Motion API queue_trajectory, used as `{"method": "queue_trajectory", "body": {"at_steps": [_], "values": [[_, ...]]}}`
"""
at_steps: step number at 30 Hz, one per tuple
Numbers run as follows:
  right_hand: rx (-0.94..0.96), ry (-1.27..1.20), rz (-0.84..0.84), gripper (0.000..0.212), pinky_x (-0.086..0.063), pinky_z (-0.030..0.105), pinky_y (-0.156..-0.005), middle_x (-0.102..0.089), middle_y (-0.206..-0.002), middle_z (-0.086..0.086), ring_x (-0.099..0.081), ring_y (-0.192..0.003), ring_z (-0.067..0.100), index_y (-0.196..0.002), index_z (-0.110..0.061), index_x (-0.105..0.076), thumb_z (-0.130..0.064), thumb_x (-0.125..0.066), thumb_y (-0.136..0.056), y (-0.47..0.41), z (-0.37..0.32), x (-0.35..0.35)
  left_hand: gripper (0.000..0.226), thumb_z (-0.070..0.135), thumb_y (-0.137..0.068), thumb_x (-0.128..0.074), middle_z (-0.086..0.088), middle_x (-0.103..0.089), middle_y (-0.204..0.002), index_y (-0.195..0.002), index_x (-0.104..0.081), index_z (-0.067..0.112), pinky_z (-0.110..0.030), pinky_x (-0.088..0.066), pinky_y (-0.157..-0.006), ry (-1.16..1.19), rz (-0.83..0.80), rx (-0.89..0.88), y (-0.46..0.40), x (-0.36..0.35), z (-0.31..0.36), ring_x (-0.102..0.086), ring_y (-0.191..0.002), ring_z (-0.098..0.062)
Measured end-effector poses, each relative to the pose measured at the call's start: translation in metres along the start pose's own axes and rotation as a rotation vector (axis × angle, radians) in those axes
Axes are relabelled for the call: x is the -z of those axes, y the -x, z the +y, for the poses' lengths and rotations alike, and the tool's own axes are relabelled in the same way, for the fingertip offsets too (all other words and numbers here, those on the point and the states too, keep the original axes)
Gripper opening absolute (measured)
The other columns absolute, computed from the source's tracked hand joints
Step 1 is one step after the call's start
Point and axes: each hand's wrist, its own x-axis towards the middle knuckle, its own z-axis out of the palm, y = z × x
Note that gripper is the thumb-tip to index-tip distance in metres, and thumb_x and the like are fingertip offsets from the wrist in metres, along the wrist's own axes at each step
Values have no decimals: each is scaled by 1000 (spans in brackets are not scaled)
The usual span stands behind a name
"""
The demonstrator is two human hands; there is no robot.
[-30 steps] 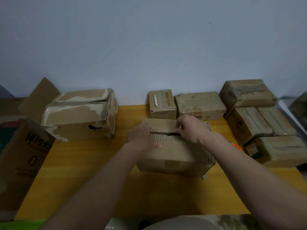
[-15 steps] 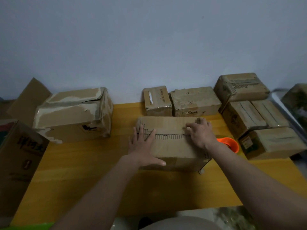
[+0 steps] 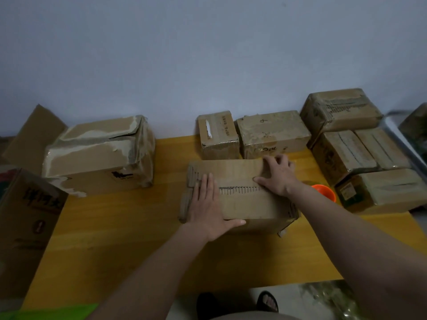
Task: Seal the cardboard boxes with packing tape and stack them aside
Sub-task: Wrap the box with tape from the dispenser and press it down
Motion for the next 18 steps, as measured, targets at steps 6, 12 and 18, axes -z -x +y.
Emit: {"method": "queue_trajectory", "body": {"at_steps": [6,12,18], "values": [[39,9,-113,65,-28,46,-108,-24,-143,13,-27,-129,41,-139,-25,-32,-39,-65,-86,-9,6,6,112,90,-74,-28,-5,33,-156,-152,20,26,-49,13,-118,-95,23,-275,-12,-1,21,36,-140,-25],[106,-59,-140,56,-27,42,-109,-25,-144,10,-28,-130,40,-140,-28,-37,-30,-62,-90,-17,14,5,115,93,-68,-33,2,33,-156,-150,21,34,-64,11,-112,-80,-40,-287,-28,5,37,35,-140,-31],[61,-651,-86,61,-35,39,-110,-30,-144,9,-38,-130,26,-147,-29,-30,-8,-54,-95,-13,55,8,111,94,-69,-24,6,31,-157,-150,21,33,-66,9,-110,-124,-19,-351,-41,9,69,32,-142,-28]]}}
